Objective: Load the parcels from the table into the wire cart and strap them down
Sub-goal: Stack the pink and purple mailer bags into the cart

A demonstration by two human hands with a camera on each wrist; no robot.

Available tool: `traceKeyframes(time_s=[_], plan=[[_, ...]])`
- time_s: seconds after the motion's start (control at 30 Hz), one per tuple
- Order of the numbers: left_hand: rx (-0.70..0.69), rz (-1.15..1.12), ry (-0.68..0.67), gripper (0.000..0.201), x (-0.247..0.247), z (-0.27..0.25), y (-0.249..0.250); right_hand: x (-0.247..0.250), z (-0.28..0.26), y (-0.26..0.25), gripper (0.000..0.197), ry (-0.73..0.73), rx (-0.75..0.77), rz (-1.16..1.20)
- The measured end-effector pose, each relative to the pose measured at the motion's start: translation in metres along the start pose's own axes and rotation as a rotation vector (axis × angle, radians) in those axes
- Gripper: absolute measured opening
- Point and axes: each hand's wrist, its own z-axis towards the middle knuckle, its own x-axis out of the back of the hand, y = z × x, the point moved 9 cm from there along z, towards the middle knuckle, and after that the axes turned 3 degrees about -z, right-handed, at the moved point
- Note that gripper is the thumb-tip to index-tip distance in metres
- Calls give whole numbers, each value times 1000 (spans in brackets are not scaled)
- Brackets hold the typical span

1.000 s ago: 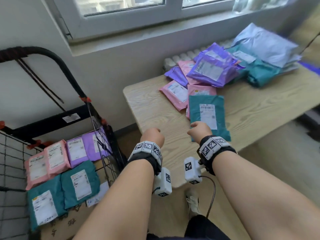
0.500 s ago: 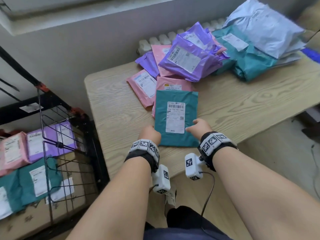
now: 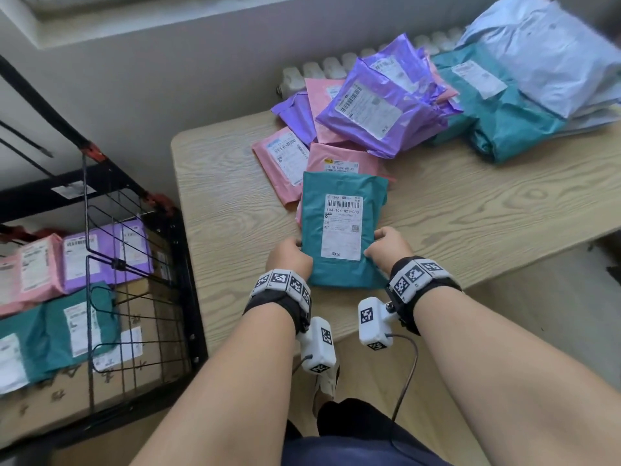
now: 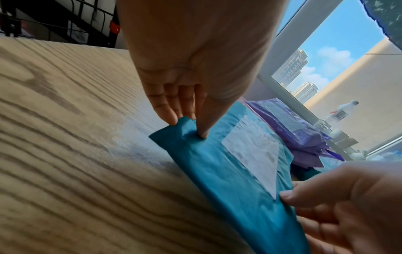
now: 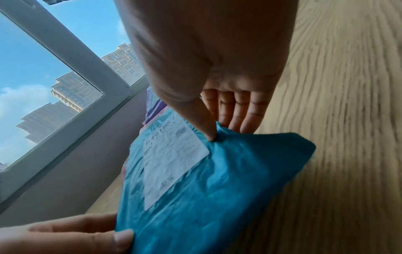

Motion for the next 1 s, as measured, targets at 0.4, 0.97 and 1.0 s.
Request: traceKeyframes(time_s=[0.4,0.97,1.0], plan=[[34,-141,221,30,110,-10,-57,-60,-47,-117,28,-74,234,-10],[238,-258,400,23,335,-38,-320,-332,-209,-277,47,-268,384,-84],[254,-250,389,22,344,-39,-335,-346,-218,-283,46,-270,389,-94]])
